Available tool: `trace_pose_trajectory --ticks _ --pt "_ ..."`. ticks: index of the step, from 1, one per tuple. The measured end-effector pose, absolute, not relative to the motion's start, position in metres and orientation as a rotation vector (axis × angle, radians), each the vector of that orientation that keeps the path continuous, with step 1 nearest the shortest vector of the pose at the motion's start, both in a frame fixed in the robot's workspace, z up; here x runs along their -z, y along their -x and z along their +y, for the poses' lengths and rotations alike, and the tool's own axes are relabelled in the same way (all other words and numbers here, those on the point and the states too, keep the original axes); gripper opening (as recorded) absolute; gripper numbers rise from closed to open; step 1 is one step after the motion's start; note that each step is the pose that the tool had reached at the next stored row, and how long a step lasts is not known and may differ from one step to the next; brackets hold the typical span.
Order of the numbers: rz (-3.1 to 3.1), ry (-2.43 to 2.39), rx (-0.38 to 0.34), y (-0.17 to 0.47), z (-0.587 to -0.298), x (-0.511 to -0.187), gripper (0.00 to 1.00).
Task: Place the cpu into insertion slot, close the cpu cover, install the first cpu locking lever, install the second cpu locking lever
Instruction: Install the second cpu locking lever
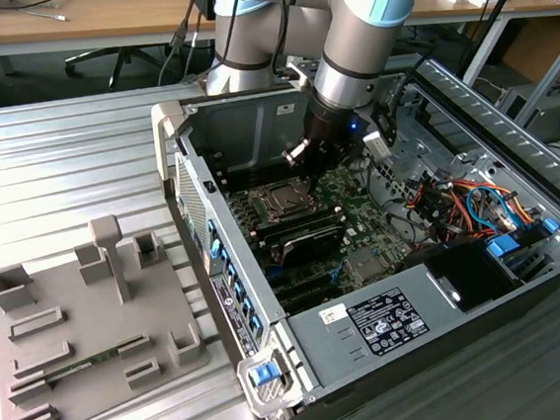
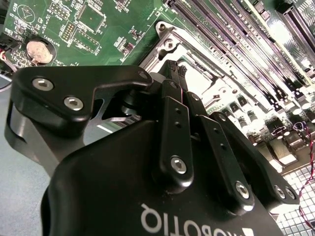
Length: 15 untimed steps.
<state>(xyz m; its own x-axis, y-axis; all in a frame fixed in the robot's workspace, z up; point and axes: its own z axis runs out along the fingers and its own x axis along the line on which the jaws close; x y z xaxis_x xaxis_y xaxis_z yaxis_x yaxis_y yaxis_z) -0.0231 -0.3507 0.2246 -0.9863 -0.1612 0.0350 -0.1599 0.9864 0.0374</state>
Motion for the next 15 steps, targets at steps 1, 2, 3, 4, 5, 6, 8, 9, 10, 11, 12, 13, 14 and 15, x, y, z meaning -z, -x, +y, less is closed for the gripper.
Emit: trace_pose_trajectory --ticks 1,2,3,4,5,6,8,9,10,11,12,13,14,15 --pt "-3.093 -0.250 0.053 0.0231 -0.3508 -0.2244 0.11" --pt "-3.093 -0.250 0.053 0.0231 -0.3508 -0.2243 0.11" --pt "-3.093 -0.250 0.053 0.0231 -0.3508 -0.2241 0.11" --pt "-3.093 -0.250 0.053 0.0231 -0.3508 -0.2240 0.11" --pt "-3.093 -0.250 0.053 0.0231 -0.3508 -0.2239 0.11" --pt "-3.093 -0.250 0.054 0.0231 -0.3508 -0.2239 0.11" --pt "-3.093 -0.250 0.054 0.0231 -0.3508 -0.2237 0.11" --pt "-3.093 -0.250 0.054 0.0231 -0.3508 -0.2235 0.11" --pt "-3.093 -0.250 0.054 0.0231 -0.3508 -0.2233 0.11" --pt "-3.093 -0.250 0.054 0.0231 -0.3508 -0.2232 0.11" --pt "-3.093 -0.250 0.054 0.0231 -0.3508 -0.2231 0.11" --pt "-3.093 -0.250 0.054 0.0232 -0.3509 -0.2229 0.11" --pt "-3.093 -0.250 0.054 0.0232 -0.3509 -0.2226 0.11" --pt "-3.094 -0.247 0.054 0.0232 -0.3509 -0.2219 0.11"
